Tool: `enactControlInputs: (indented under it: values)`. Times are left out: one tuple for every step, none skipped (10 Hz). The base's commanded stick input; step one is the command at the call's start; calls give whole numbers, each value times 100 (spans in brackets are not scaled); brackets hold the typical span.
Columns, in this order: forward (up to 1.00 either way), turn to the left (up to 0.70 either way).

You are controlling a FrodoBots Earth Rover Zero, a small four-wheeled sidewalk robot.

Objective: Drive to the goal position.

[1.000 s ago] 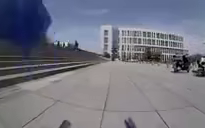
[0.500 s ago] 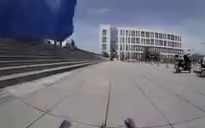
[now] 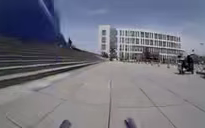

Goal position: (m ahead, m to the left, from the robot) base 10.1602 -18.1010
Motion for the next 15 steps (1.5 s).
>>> enactControlInputs:
  values:
    - [70, 0]
    - [70, 0]
    - [70, 0]
    - [70, 0]
    - [70, 0]
    - [70, 0]
    - [70, 0]
    - [70, 0]
    - [70, 0]
    - [70, 0]
    - [70, 0]
    - [70, 0]
    - [70, 0]
    - [70, 0]
    - [70, 0]
